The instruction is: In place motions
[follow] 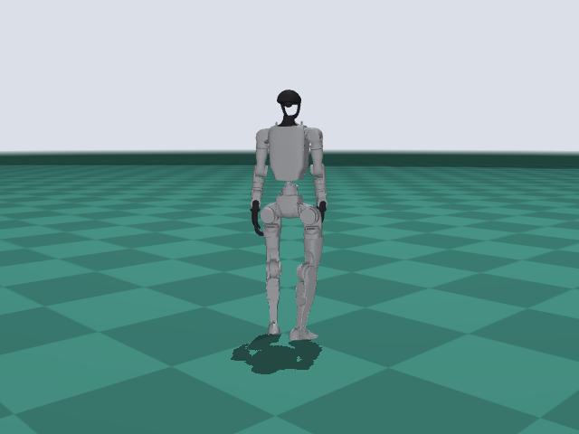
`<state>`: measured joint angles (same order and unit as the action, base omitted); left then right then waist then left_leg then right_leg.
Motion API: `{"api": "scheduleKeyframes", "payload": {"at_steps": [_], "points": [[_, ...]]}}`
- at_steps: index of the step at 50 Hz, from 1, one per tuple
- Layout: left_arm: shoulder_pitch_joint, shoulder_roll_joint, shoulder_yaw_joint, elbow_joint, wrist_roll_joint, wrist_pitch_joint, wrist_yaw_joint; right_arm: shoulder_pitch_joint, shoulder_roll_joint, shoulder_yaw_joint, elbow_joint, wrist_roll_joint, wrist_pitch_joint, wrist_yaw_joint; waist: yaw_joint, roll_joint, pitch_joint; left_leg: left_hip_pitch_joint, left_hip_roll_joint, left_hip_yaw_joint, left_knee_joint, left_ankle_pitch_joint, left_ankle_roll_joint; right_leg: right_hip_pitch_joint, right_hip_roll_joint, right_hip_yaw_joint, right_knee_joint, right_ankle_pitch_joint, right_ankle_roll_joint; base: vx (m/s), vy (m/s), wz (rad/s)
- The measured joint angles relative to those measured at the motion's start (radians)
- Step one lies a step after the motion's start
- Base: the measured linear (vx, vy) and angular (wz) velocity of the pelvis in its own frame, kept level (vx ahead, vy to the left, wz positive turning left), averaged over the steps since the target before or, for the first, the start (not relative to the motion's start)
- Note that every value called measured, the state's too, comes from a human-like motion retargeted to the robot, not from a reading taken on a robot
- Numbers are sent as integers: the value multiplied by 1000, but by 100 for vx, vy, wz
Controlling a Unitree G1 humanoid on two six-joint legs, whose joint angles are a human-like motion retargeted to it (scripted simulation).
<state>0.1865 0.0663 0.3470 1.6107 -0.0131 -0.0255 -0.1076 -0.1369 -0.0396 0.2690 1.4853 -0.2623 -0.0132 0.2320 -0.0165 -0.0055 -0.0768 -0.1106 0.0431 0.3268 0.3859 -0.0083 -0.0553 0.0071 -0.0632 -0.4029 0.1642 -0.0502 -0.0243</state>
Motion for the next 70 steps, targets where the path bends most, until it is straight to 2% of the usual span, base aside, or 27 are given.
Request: {"api": "scheduleKeyframes", "payload": {"at_steps": [2,5,7,10,12,15,20,25,27,29,31,33,35,38,42,45,48,52,56,57,58,60,62,63,64,67,70], "points": [[-43,-1,-54,1,-9,-28,70,65,-27,-41,46,-43,19,-17,-66,37,-22,122,-4,79,-184,-161,29,-24,23,-44,82,12,0,34,-16,73],[-161,-6,-139,2,-27,-35,96,142,-90,-137,97,-91,51,-36,-117,106,-63,105,-2,65,-335,-165,71,-245,-25,-64,451,217,4,3,-11,14],[-274,7,-182,-38,-6,-18,34,154,-125,-214,125,-55,64,-60,-157,108,-5,93,2,44,-352,-147,64,-404,-127,-63,734,317,-32,-36,-3,15],[-413,35,-251,-128,30,14,-116,180,-183,-308,199,56,71,-92,-217,120,58,92,-19,19,-371,-133,94,-560,-231,-50,1003,235,-63,-21,1,46],[-461,44,-259,-188,85,41,-180,228,-208,-347,215,131,102,-90,-262,131,70,80,-14,-11,-366,-124,103,-631,-236,-21,1088,210,-38,2,-4,74],[-485,25,-267,-255,142,25,-158,324,-229,-400,215,201,147,-115,-276,140,45,62,-4,-33,-355,-123,105,-688,-226,1,1136,192,-13,15,-6,30],[-466,15,-306,-305,106,-41,-116,406,-218,-413,215,242,160,-201,-218,114,27,108,-7,11,-364,-134,93,-565,-196,-3,1005,192,-16,12,-4,-37],[-314,-35,-225,-242,93,-32,-96,352,-185,-364,215,215,151,-180,-151,124,-19,151,16,85,-342,-170,55,-302,-19,72,557,237,45,9,11,-68],[-220,-52,-179,-199,83,-19,-95,299,-167,-319,215,203,123,-193,-143,128,-37,145,17,102,-286,-176,50,-166,23,71,321,126,71,0,24,-33],[-114,-54,-115,-146,85,-5,-90,231,-139,-231,215,194,94,-208,-146,108,-42,122,16,120,-152,-110,39,-54,35,41,130,13,29,0,28,-20],[-37,-40,-65,-70,91,12,-72,130,-101,-153,215,179,70,-185,-137,58,-58,-19,44,132,137,49,35,-30,-10,47,14,9,12,-24,23,-15],[7,-9,-33,25,91,23,-47,26,-59,-106,159,155,53,-113,-66,46,-33,-222,137,105,469,127,97,-29,-5,100,-31,35,21,-53,6,-98],[39,12,-15,89,94,53,-52,-77,-32,-67,51,138,49,-35,-19,42,37,-398,151,27,730,49,108,-26,4,129,-55,75,6,-56,2,-104],[113,30,-3,89,164,129,-104,-180,3,-46,-138,105,19,-23,86,14,126,-561,261,85,1014,-53,145,-15,11,202,-51,84,-31,-40,7,-120],[227,52,51,89,223,114,-77,-231,24,-15,-322,128,-46,-2,171,-22,106,-764,237,63,1196,-103,126,-47,-11,250,-36,91,-43,2,0,-60],[260,54,108,89,176,111,-67,-264,31,1,-383,124,-71,18,182,-34,91,-797,237,68,1208,-108,128,-58,-17,250,-30,89,-46,4,-6,5],[230,57,122,89,106,123,-62,-273,35,3,-380,105,-83,19,156,-16,87,-720,227,45,1126,-103,135,-34,-3,210,-42,82,-40,6,-9,57],[156,62,81,89,53,101,-41,-209,35,13,-310,91,-78,22,88,-4,24,-510,156,23,844,-75,109,-19,8,146,-64,71,-18,20,-11,82],[24,53,-47,89,12,56,15,-76,18,-19,-195,43,-55,12,-4,18,-17,-167,-14,-61,264,30,27,-8,18,76,-23,39,8,28,-17,89],[-18,49,-86,89,6,38,37,-36,9,-43,-158,29,-46,4,-20,28,-21,-70,-36,-51,99,25,17,-4,28,62,0,36,12,38,-22,64],[-62,44,-126,89,2,21,59,7,-1,-75,-118,18,-37,-5,-36,42,-27,22,-38,-1,-50,-69,13,-3,44,46,28,39,17,38,-20,94],[-157,20,-197,89,0,6,78,95,-33,-151,-23,0,-11,-20,-109,82,-71,134,-39,138,-259,-174,84,-37,66,-25,111,115,37,28,-17,127],[-299,-19,-228,69,-5,21,28,147,-77,-241,71,-12,42,-29,-128,128,-105,62,-28,15,-329,-129,72,-227,15,-61,393,309,59,-11,-18,42],[-369,-36,-227,34,0,21,-7,159,-95,-280,113,5,68,-40,-128,134,-71,37,5,8,-322,-115,56,-336,-27,-31,577,378,52,-31,-18,27],[-433,-50,-235,-14,-8,17,-44,169,-117,-315,155,33,83,-56,-150,141,-26,37,12,-11,-323,-111,61,-425,-57,-4,747,380,41,-36,-13,67],[-607,-60,-271,-172,-64,16,-170,236,-190,-392,215,136,130,-75,-227,174,82,40,11,-55,-320,-106,99,-638,-198,-5,1180,258,-13,-24,3,79],[-694,-76,-199,-289,-17,11,-191,338,-216,-415,215,211,194,-81,-343,204,120,15,35,-127,-307,-93,109,-821,-209,30,1383,224,24,0,-4,92]]}}
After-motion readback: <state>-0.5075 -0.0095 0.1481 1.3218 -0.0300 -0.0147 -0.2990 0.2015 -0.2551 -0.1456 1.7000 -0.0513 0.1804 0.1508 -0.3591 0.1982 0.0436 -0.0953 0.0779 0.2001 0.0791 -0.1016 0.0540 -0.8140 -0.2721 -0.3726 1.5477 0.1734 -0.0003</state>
